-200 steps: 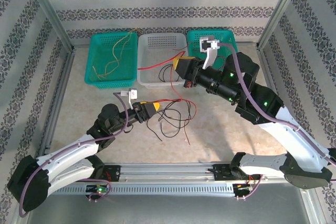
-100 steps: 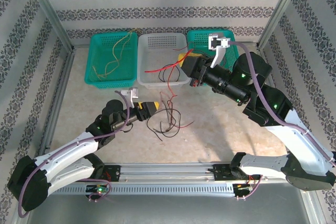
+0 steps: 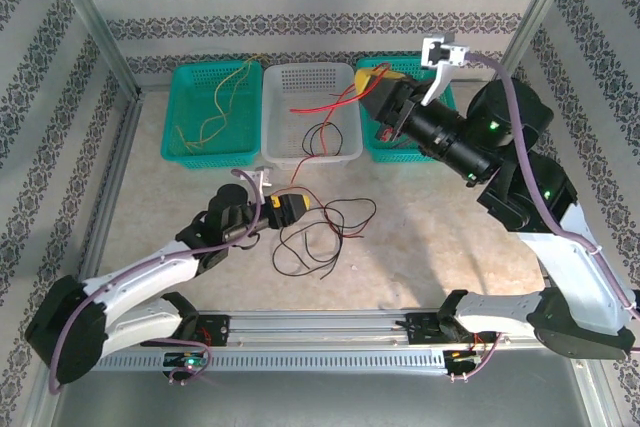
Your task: Untangle the cables
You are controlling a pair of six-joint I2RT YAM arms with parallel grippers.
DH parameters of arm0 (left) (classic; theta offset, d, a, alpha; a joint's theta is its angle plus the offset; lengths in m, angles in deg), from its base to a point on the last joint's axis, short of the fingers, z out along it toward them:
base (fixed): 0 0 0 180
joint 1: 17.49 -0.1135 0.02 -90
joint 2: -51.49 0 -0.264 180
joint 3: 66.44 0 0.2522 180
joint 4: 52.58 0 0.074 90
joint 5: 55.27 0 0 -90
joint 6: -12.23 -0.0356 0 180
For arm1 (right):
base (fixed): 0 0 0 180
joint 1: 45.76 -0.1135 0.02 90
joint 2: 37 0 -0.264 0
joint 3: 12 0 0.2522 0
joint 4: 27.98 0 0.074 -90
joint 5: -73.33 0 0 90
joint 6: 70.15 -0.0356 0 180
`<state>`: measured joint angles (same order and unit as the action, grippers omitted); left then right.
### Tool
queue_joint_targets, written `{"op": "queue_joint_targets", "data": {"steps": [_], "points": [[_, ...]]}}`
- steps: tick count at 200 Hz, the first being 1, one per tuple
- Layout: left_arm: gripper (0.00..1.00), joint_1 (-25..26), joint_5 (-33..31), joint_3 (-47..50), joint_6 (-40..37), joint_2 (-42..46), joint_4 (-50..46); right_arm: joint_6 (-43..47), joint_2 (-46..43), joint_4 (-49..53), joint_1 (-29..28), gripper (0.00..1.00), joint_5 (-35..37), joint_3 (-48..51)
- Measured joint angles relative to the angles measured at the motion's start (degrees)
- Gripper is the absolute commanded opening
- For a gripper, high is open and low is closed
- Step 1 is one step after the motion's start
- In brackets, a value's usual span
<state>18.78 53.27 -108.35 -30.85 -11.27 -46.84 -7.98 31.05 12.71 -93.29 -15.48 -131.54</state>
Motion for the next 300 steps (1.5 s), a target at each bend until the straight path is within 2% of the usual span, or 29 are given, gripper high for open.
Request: {"op": "queue_joint_targets", "data": {"steps": [17, 45, 96, 136, 163, 181, 198, 226, 235, 241, 273, 300], "points": [[0.66, 0.0, 0.28, 0.22, 0.9, -3.08, 0.31, 0.46, 1.75, 2.1, 3.61, 0.0, 0.92, -3.43], [0.68, 0.0, 0.37, 0.55, 1.57, -2.84, 0.26, 0.44, 7.13, 6.95, 14.23, 0.0, 3.13, -8.7], [0.69, 0.0, -4.94, -0.15, -1.57, 8.74, -11.5, -1.05, 22.05, 13.84, 32.7, 0.0, 0.66, -13.16], [0.72, 0.0, -8.96, -0.15, -3.26, 15.96, -18.78, -2.49, 35.41, 18.58, 40.72, 0.0, -2.84, -24.5], [0.71, -0.02, -10.16, -0.31, -4.63, 15.15, -21.0, -3.87, 45.11, 22.12, 43.52, 0.0, -4.15, -34.82], [0.7, -0.02, -10.34, -1.81, -6.23, 12.26, -24.02, -5.14, 50.34, 23.93, 44.48, 0.0, -4.26, -36.68], [0.7, -0.02, -10.51, -4.22, -7.85, 9.84, -26.56, -5.7, 54.97, 25.79, 44.98, 0.11, -4.28, -36.72], [0.7, -0.26, -10.73, -6.58, -9.51, 8.94, -27.87, -6.34, 60.7, 28.59, 45.16, 0.33, -4.31, -36.04], [0.71, -0.28, -10.91, -6.73, -9.77, 9.05, -28.06, -6.6, 60.94, 29.03, 45.16, 0.46, -4.37, -35.21], [0.71, -0.28, -11.1, -6.73, -9.92, 9.16, -28.22, -6.47, 60.94, 29.51, 45.16, 0.5, -4.48, -34.8], [0.71, -0.28, -11.34, -6.73, -10.56, 9.94, -29.62, -4.79, 58.53, 29.92, 44.83, 0.52, -4.48, -34.07], [0.72, -0.28, -11.72, -7.43, -11.3, 10.67, -31.69, -2.23, 50.29, 29.9, 43.25, 0.58, -2.08, -27.96]]}}
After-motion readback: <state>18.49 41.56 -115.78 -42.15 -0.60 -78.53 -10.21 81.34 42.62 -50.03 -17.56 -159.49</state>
